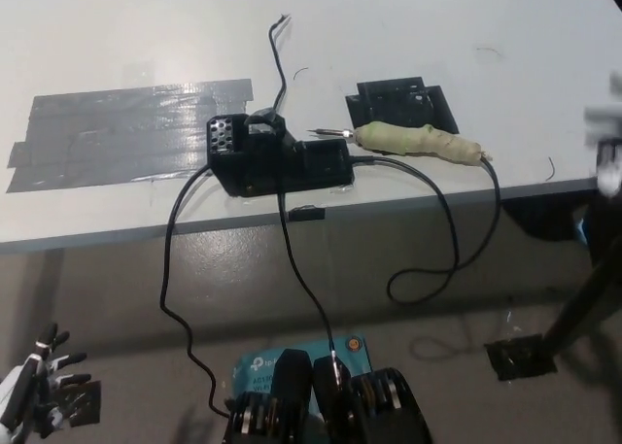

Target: The robot uses its right hand to grab and lift the soldering gun kept on the middle of the table and puts it in its base

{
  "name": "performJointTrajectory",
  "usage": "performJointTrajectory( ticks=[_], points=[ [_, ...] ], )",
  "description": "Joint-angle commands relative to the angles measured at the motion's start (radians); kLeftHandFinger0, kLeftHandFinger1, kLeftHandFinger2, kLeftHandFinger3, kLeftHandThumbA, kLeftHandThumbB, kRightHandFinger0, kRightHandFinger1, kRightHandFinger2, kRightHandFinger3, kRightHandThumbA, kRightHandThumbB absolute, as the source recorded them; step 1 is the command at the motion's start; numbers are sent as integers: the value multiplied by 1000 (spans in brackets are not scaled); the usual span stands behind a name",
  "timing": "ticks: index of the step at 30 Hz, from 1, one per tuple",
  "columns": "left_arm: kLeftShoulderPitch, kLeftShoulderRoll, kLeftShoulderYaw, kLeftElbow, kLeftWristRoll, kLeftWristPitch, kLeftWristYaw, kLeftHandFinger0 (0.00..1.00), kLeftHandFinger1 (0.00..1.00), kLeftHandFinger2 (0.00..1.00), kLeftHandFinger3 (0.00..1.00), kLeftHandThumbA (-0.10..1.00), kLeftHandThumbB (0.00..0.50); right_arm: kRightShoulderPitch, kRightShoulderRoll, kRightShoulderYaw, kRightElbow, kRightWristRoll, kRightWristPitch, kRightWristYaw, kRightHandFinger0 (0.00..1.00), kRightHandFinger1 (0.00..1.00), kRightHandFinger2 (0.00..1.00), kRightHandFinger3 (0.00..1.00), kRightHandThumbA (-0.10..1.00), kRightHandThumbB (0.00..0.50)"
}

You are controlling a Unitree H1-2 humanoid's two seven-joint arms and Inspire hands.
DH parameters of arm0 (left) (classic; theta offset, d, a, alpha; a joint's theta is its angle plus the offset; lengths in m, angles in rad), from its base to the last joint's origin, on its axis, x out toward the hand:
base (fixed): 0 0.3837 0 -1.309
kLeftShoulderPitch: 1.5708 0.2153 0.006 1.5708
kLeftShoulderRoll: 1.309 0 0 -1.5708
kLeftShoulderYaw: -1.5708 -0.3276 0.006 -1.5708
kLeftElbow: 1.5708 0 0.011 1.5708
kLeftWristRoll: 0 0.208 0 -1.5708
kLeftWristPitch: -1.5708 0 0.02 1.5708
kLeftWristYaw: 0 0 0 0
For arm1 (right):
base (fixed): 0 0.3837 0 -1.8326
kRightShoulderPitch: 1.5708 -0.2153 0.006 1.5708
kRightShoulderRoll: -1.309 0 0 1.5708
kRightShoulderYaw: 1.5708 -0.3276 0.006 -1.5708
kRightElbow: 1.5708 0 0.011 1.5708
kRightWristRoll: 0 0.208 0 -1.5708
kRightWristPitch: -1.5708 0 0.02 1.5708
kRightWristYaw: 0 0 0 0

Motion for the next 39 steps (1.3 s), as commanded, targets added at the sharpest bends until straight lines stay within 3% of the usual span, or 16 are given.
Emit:
performJointTrajectory(
  ticks=[1,3,5,7,8,10,14,17,18,19,21,22,25,32,35,39],
  points=[
    [-7,17,3,-36,-2,7,-17,700,779,854,1000,1000,124,-168,1,-29,16,77,-24,42,571,626,727,1000,8,180],
    [-3,18,6,-42,-1,10,-14,693,769,833,1000,1000,123,-246,5,6,67,40,-48,47,553,582,712,1000,46,194],
    [-2,22,3,-41,3,11,-17,706,786,846,1000,1000,118,-332,15,54,150,-8,-39,54,612,618,689,1000,81,268],
    [-1,26,-1,-38,7,4,-20,711,788,854,1000,1000,120,-358,19,75,188,-21,-28,54,565,563,662,1000,120,292],
    [-1,26,-1,-40,11,6,-18,708,780,847,1000,1000,116,-394,29,103,253,-35,-41,58,424,423,616,1000,140,291],
    [2,29,-3,-42,13,7,-21,710,787,854,1000,1000,117,-433,39,133,307,-36,-31,73,341,371,571,993,143,290],
    [4,30,-5,-42,12,9,-26,714,781,849,1000,1000,116,-510,50,222,436,-89,-45,98,308,350,504,995,134,312],
    [4,31,-6,-39,13,10,-26,728,786,859,1000,1000,107,-569,35,325,557,-179,-67,112,675,711,768,1000,135,297],
    [4,33,-5,-40,13,11,-26,728,786,859,1000,1000,107,-575,32,336,569,-183,-70,112,687,720,773,1000,136,297],
    [3,32,-5,-41,10,14,-28,729,787,860,1000,1000,106,-592,29,367,606,-209,-71,114,792,847,878,1000,124,294],
    [0,32,-1,-44,6,18,-30,718,777,859,1000,1000,92,-621,27,419,668,-251,-78,123,831,944,1000,1000,133,295],
    [0,33,-3,-45,10,17,-29,712,773,857,1000,1000,95,-627,29,429,682,-257,-69,123,881,1000,1000,1000,124,302],
    [-1,36,-8,-45,21,16,-31,699,768,848,1000,1000,93,-639,28,484,711,-300,-53,139,1000,1000,1000,1000,199,299],
    [3,30,-6,-44,15,22,-30,740,780,847,1000,1000,91,-626,42,534,729,-346,-50,149,1000,1000,1000,1000,216,312],
    [10,29,-5,-42,12,11,-34,714,782,846,1000,1000,130,-632,52,594,767,-407,-40,159,1000,1000,1000,1000,300,338],
    [14,31,-8,-44,16,8,-36,723,786,846,1000,1000,119,-631,60,650,820,-465,-67,155,1000,1000,1000,1000,349,365]
  ],
)
